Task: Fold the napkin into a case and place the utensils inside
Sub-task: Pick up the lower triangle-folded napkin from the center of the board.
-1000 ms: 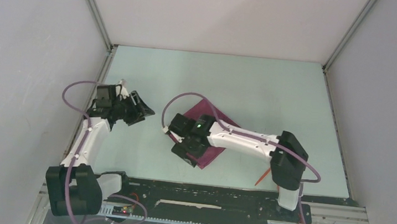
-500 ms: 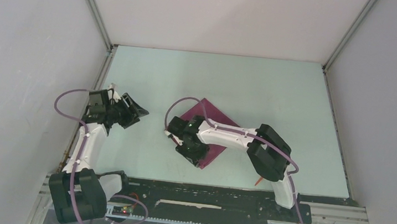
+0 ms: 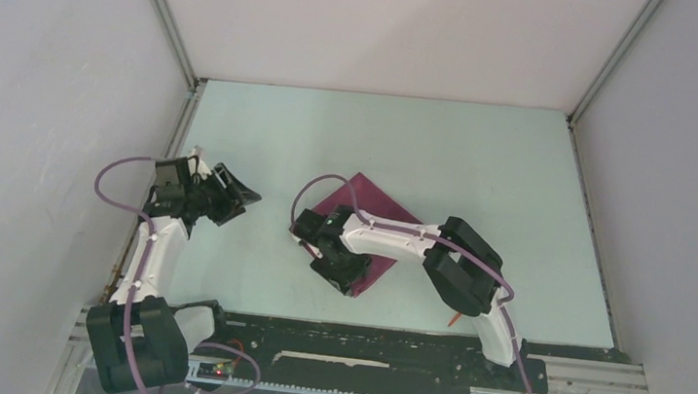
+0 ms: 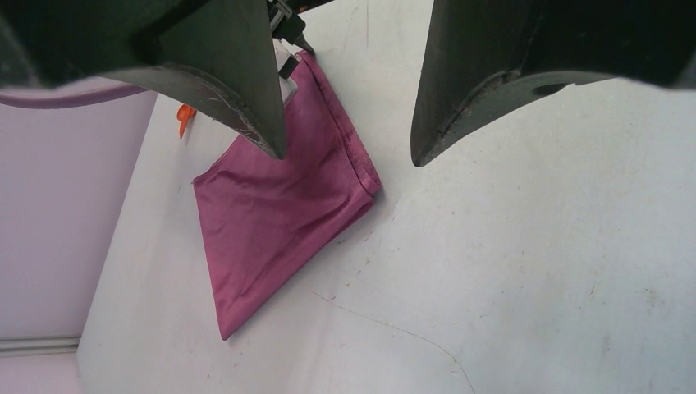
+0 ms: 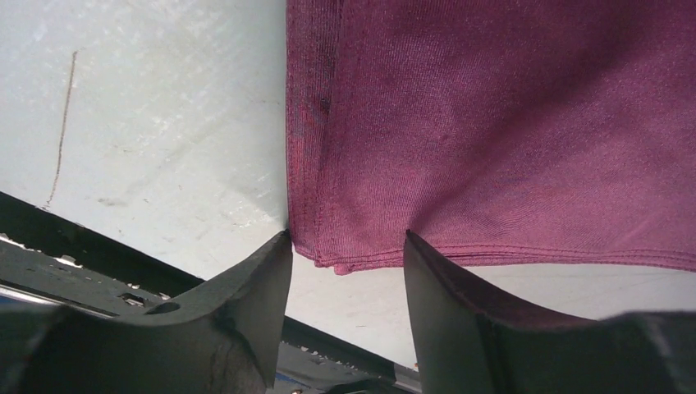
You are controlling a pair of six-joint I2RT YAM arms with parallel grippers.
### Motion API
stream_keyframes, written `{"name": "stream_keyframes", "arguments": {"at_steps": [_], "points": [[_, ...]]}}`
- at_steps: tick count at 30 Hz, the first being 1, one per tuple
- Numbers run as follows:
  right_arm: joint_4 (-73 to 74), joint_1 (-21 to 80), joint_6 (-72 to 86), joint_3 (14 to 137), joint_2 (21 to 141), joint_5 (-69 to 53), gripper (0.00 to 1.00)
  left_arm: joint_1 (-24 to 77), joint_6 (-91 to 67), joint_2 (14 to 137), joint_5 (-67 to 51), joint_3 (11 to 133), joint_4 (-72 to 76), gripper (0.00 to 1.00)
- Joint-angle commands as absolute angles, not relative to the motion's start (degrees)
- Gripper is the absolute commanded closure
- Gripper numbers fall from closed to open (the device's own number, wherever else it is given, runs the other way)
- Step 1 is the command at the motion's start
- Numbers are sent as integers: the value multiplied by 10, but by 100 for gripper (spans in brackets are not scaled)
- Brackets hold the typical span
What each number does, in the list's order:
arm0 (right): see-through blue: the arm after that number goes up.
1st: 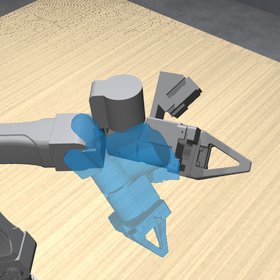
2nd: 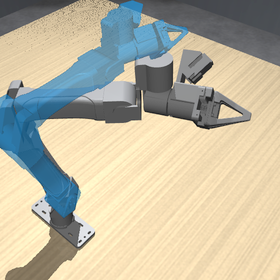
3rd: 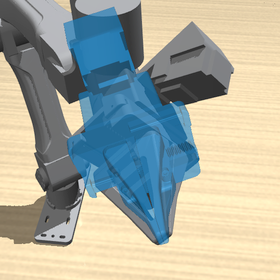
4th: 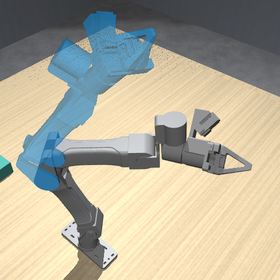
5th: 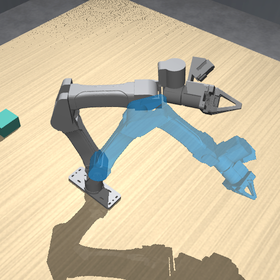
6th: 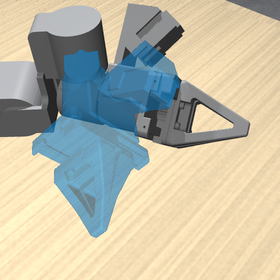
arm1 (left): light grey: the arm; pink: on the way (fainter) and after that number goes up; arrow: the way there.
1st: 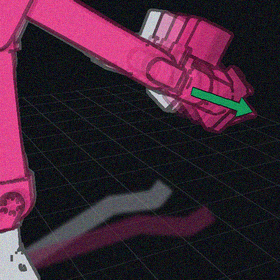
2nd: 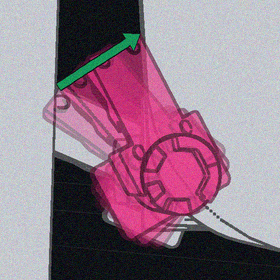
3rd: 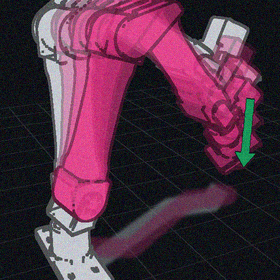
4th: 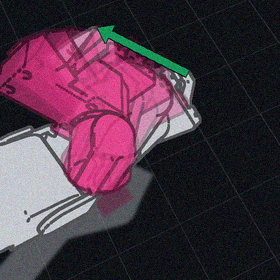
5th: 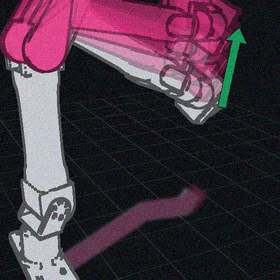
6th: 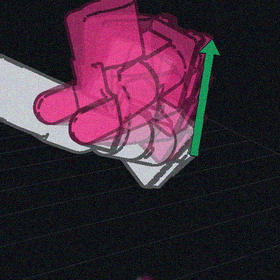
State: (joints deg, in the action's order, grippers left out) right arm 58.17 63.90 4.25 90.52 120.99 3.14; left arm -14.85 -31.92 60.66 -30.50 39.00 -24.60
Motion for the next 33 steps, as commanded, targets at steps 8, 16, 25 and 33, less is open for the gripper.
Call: {"name": "stream_keyframes", "arguments": {"at_steps": [8, 16, 25, 33], "points": [[588, 652, 51, 921, 1220, 40, 43, -157, -311, 593, -327, 391, -233, 37], [546, 645, 50, 890, 1230, 41, 59, -158, -309, 593, -331, 388, -234, 37], [508, 638, 57, 864, 1183, 51, 98, -158, -328, 610, -368, 361, -210, 35], [425, 583, 42, 790, 1093, -77, 100, -146, -482, 671, -435, 237, -21, 14]]}}
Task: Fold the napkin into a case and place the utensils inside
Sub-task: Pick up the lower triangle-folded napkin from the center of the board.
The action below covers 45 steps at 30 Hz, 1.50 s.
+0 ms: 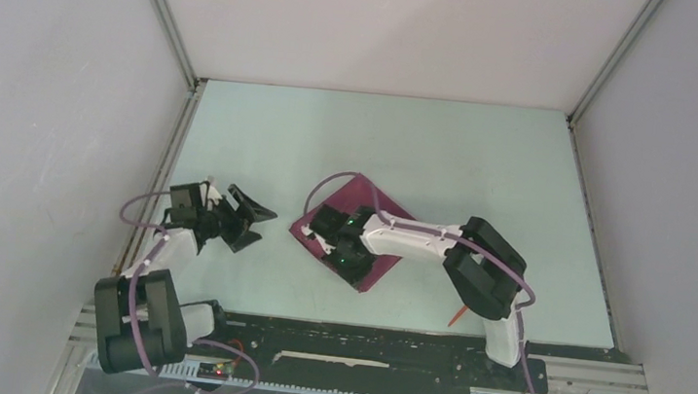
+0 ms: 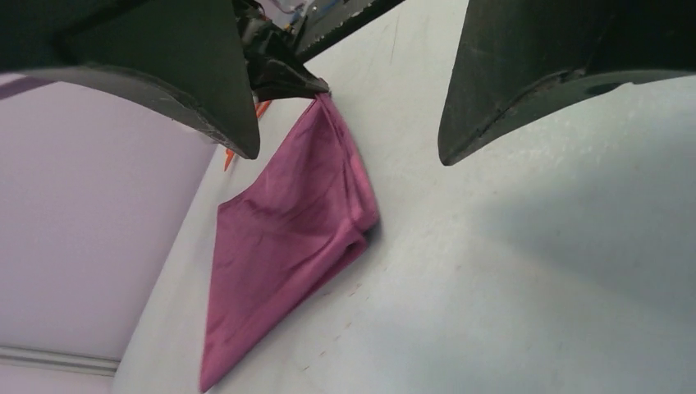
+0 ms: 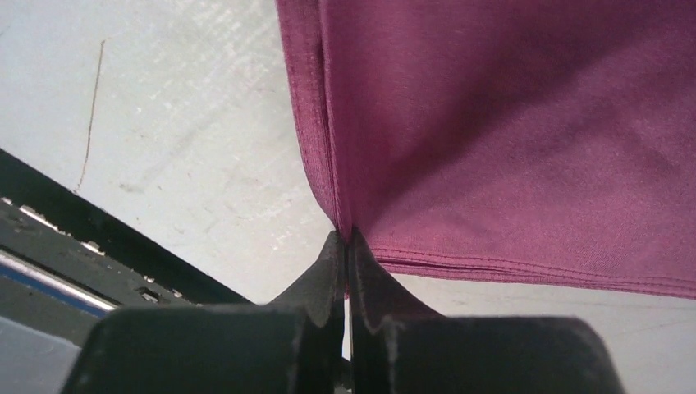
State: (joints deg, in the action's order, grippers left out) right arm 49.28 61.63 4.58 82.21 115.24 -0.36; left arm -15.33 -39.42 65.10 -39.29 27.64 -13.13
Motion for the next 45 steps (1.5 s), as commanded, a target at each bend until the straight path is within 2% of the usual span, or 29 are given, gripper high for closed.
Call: {"name": "stream_keyframes", "arguments": {"at_steps": [1, 9, 16, 23, 34, 36, 38, 39, 42, 45], "points": [[413, 576, 44, 782, 1086, -97, 100, -140, -493, 679, -433, 227, -7, 14], [353, 512, 65, 724, 1029, -226, 100, -53, -564, 748, -378, 203, 99, 15], [333, 471, 67, 694, 1002, -261, 100, -24, -614, 822, -351, 205, 190, 26], [313, 442, 77, 669, 980, -278, 100, -5, -630, 844, -344, 218, 213, 47], [290, 415, 89, 643, 962, -292, 100, 23, -648, 838, -340, 255, 205, 71], [287, 408, 90, 638, 958, -295, 100, 28, -655, 837, -342, 268, 202, 85], [283, 395, 92, 630, 958, -300, 100, 35, -656, 835, -340, 286, 187, 92], [281, 388, 93, 626, 959, -304, 100, 38, -652, 834, -338, 299, 173, 93], [276, 367, 96, 620, 969, -317, 100, 46, -636, 843, -323, 340, 130, 88], [268, 349, 100, 614, 983, -325, 100, 57, -636, 874, -323, 377, 116, 89]]}}
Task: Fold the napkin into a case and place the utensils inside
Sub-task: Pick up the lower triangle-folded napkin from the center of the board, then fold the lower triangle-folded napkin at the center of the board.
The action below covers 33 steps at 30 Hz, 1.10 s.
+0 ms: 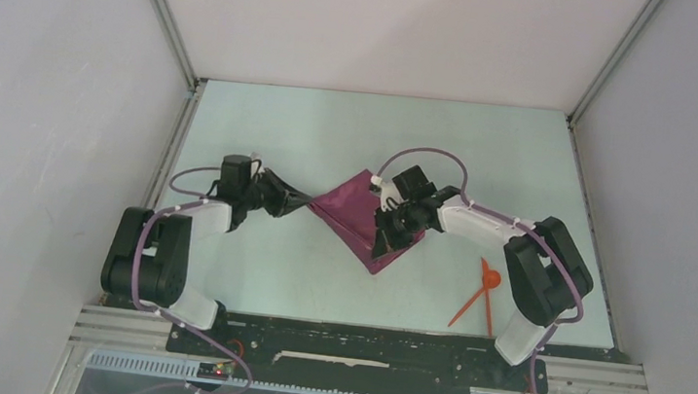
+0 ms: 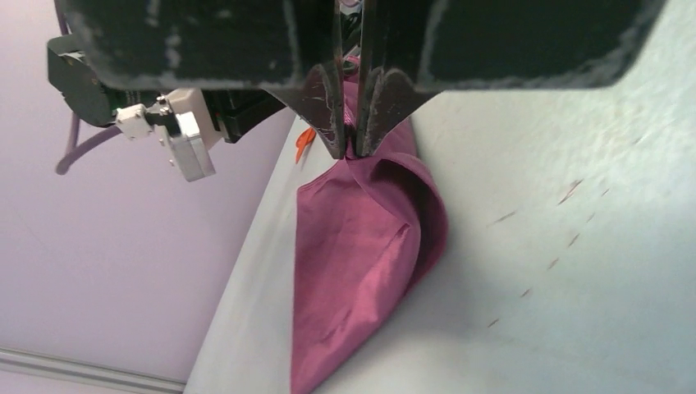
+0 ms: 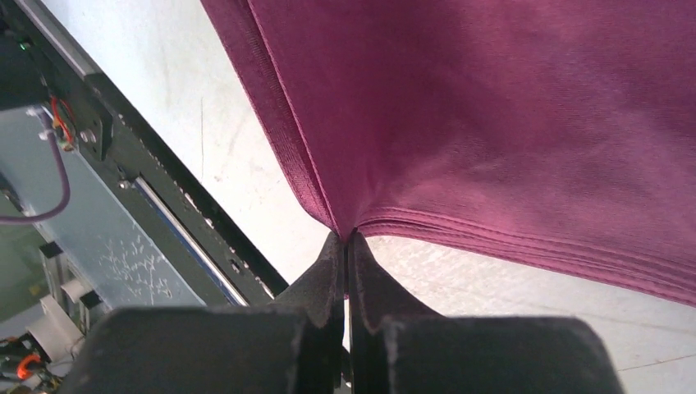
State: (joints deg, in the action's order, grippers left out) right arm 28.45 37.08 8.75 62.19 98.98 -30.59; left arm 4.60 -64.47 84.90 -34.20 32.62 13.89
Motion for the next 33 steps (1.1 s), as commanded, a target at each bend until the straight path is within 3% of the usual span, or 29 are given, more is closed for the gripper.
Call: {"name": "stream_keyframes", "arguments": {"at_steps": [1, 11, 33], "points": [[267, 343, 100, 612, 987, -326, 100, 62, -636, 886, -322, 389, 113, 89], [252, 299, 104, 599, 1010, -326, 100, 116, -636, 997, -304, 510, 80, 90], [255, 269, 105, 601, 1040, -310, 100, 144, -623, 1124, -313, 635, 54, 89]]}}
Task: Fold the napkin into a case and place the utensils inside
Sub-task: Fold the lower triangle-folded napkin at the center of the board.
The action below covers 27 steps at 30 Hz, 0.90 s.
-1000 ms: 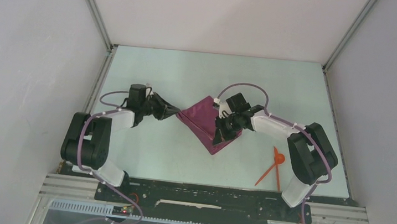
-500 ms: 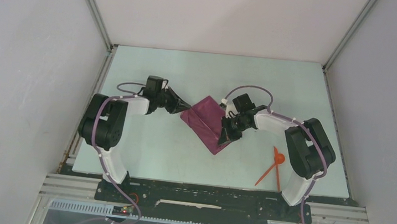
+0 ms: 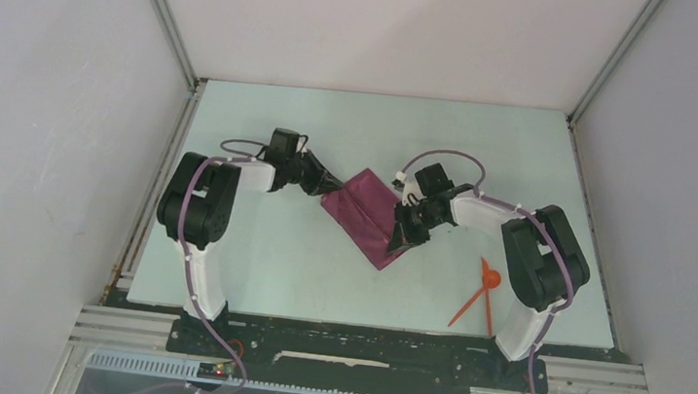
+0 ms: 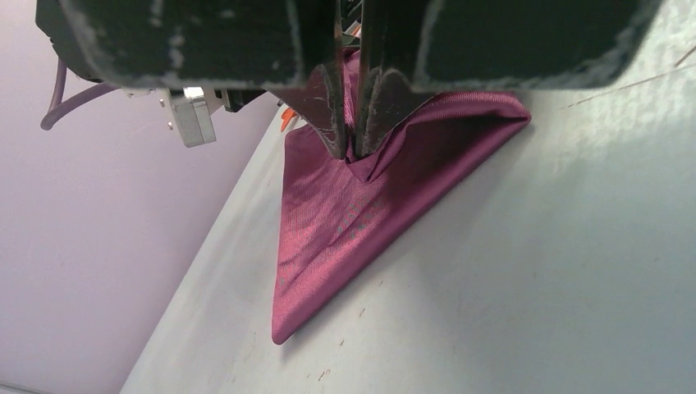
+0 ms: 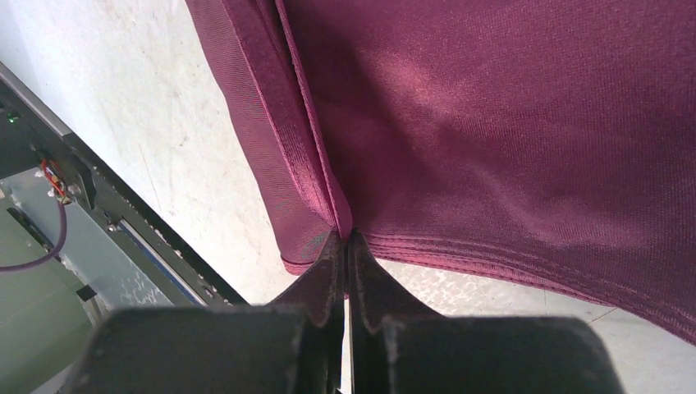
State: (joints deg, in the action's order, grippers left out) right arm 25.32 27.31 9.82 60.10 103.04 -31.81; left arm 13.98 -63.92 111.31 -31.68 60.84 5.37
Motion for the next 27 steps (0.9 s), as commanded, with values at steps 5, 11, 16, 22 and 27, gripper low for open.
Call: {"name": "stream_keyframes", "arguments": {"at_steps": [5, 11, 16, 22, 27], "points": [[256, 267, 107, 600, 1044, -297, 100, 148, -622, 1139, -314, 653, 48, 89], [256, 261, 108, 600, 1046, -289, 100, 149, -619, 1156, -311, 664, 42, 89], [256, 255, 108, 600, 1044, -286, 100, 149, -619, 1165, -311, 665, 41, 90], [252, 250, 108, 600, 1042, -288, 100, 149, -617, 1167, -308, 669, 41, 90], [280, 253, 115, 608, 1018, -248, 75, 149, -616, 1174, -311, 670, 40, 90]]}}
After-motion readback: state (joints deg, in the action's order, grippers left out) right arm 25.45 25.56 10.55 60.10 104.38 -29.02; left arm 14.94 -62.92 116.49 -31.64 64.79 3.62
